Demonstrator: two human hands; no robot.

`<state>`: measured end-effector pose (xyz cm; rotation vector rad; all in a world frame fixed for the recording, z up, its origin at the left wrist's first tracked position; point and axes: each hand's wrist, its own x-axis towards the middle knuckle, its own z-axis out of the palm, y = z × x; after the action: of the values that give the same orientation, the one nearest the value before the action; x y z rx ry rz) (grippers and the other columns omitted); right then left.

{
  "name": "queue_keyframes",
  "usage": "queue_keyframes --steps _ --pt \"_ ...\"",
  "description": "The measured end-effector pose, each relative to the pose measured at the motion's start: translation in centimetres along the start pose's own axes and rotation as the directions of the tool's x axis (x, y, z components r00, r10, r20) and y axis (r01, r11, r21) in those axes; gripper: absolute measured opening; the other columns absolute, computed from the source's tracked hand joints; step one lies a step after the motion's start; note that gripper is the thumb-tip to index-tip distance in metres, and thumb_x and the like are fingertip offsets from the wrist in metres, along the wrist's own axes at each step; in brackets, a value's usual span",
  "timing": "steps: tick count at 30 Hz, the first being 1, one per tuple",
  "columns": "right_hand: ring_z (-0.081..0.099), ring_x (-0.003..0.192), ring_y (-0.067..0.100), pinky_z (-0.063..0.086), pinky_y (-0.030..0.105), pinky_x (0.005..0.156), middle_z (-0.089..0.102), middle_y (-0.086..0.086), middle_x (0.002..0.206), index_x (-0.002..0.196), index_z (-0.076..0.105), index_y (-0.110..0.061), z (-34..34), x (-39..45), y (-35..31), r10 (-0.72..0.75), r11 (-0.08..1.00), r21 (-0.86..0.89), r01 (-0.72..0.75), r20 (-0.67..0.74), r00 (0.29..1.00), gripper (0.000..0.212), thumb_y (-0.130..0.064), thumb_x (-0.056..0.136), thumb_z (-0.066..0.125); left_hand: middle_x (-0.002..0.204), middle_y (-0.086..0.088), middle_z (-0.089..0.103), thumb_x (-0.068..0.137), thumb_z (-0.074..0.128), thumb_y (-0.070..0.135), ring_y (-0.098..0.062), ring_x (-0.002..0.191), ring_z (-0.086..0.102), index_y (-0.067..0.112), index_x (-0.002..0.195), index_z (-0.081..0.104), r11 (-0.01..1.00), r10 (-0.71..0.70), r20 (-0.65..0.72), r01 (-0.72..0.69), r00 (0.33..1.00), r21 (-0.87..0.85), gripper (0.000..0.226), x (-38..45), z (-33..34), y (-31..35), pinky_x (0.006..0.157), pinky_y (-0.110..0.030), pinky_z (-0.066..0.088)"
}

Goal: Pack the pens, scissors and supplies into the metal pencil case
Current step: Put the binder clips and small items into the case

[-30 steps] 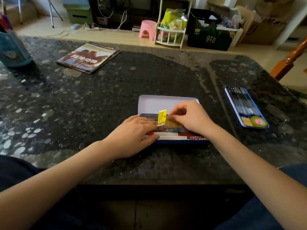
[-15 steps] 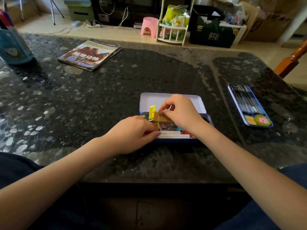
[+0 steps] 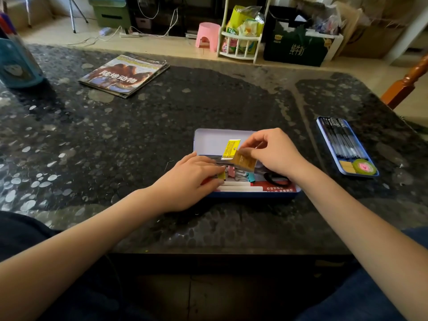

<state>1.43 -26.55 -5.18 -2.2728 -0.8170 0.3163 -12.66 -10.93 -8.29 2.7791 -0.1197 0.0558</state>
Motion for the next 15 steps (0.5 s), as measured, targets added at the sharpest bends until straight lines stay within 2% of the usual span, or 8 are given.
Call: queue_keyframes --steps 3,4,6,8,11,13,15 --pt "0.062 0.080 0.004 0.047 0.014 0.064 0.066 -0.009 0.087 0.088 0.073 -0.022 0.1 0.1 0.0 -0.002 1.000 0.007 0.002 -0.025 1.000 0.006 -0.020 0.085 0.069 0.136 0.002 0.052 0.096 0.047 0.031 -0.009 0.130 0.038 0.023 0.131 0.053 0.992 -0.006 -0.009 0.005 1.000 -0.125 0.037 0.1 0.0 -0.1 0.111 -0.021 0.010" --pt "0.062 0.082 0.005 0.048 0.015 0.065 0.067 -0.008 0.089 0.089 0.074 -0.022 0.1 0.2 0.1 0.001 1.000 0.017 -0.001 -0.050 0.999 0.007 -0.019 0.085 0.069 0.137 0.003 0.051 0.096 0.046 0.030 -0.008 0.132 0.037 0.025 0.132 0.053 0.988 -0.005 0.001 0.006 1.000 -0.154 0.037 0.2 0.0 -0.1 0.114 -0.023 0.007" --pt "0.063 0.084 0.007 0.050 0.016 0.068 0.068 -0.007 0.090 0.090 0.074 -0.020 0.1 0.3 0.2 0.004 0.999 0.033 -0.001 -0.084 0.996 0.008 -0.018 0.085 0.069 0.143 0.007 0.045 0.097 0.042 0.032 -0.005 0.138 0.027 0.029 0.135 0.047 0.985 -0.007 0.056 0.016 0.998 -0.172 0.038 0.1 0.1 0.1 0.119 -0.036 -0.001" --pt "0.063 0.083 0.006 0.050 0.016 0.068 0.069 -0.008 0.088 0.090 0.075 -0.020 -0.1 0.3 0.2 0.007 0.999 0.046 -0.003 -0.068 0.998 0.008 -0.019 0.084 0.070 0.150 0.012 0.033 0.099 0.034 0.036 -0.002 0.143 0.011 0.032 0.142 0.034 0.994 0.005 0.121 0.009 0.993 -0.112 0.043 0.2 0.3 0.6 0.116 -0.045 -0.011" --pt "0.063 0.079 0.003 0.048 0.012 0.064 0.067 -0.012 0.084 0.089 0.073 -0.022 0.0 0.3 -0.2 0.003 0.999 0.051 -0.003 0.000 1.000 0.007 -0.019 0.085 0.069 0.154 0.017 0.014 0.098 0.021 0.045 -0.004 0.143 -0.008 0.033 0.147 0.016 0.999 0.021 0.193 -0.028 0.981 0.031 0.052 0.2 0.6 1.3 0.111 -0.048 -0.022" --pt "0.063 0.078 0.002 0.046 0.012 0.062 0.067 -0.013 0.082 0.089 0.073 -0.022 0.3 0.3 -0.3 -0.001 0.999 0.054 -0.001 0.038 0.999 0.007 -0.019 0.085 0.069 0.153 0.018 0.013 0.097 0.017 0.047 -0.005 0.142 -0.009 0.033 0.147 0.017 0.998 0.035 0.217 -0.046 0.975 0.048 0.053 0.2 0.4 1.3 0.112 -0.049 -0.020" --pt "0.062 0.076 0.001 0.044 0.010 0.060 0.066 -0.014 0.079 0.089 0.073 -0.022 0.6 0.4 -0.4 0.001 0.999 0.044 -0.003 0.053 0.999 0.006 -0.019 0.085 0.069 0.149 0.017 0.026 0.098 0.018 0.046 -0.001 0.141 0.005 0.031 0.142 0.034 0.998 0.052 0.149 -0.046 0.987 -0.049 0.049 0.0 0.1 1.1 0.117 -0.046 -0.006"
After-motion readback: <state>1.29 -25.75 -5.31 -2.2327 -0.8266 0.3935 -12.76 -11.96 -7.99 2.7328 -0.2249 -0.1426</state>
